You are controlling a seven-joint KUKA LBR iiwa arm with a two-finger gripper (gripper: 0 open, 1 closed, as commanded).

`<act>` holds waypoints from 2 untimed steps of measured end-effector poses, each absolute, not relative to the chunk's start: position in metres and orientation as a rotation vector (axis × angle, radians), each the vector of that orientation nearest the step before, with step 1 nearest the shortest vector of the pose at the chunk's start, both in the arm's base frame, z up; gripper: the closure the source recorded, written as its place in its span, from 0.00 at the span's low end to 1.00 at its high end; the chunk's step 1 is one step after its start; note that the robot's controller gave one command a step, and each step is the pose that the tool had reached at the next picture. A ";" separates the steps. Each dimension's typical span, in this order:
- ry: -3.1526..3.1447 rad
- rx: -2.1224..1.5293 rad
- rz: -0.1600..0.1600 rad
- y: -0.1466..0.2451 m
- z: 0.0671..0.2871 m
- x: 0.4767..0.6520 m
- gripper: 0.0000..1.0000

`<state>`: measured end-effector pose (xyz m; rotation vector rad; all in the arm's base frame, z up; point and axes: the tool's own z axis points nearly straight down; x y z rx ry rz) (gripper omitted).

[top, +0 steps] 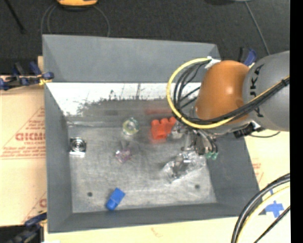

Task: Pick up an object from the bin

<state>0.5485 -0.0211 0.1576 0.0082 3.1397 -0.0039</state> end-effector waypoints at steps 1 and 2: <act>3.132 -0.116 0.000 -0.071 0.082 0.557 0.00; 3.134 -0.114 0.000 -0.072 0.081 0.557 1.00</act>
Offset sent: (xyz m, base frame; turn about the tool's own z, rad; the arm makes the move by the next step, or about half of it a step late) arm 0.0072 -0.0557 -0.0871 -0.0776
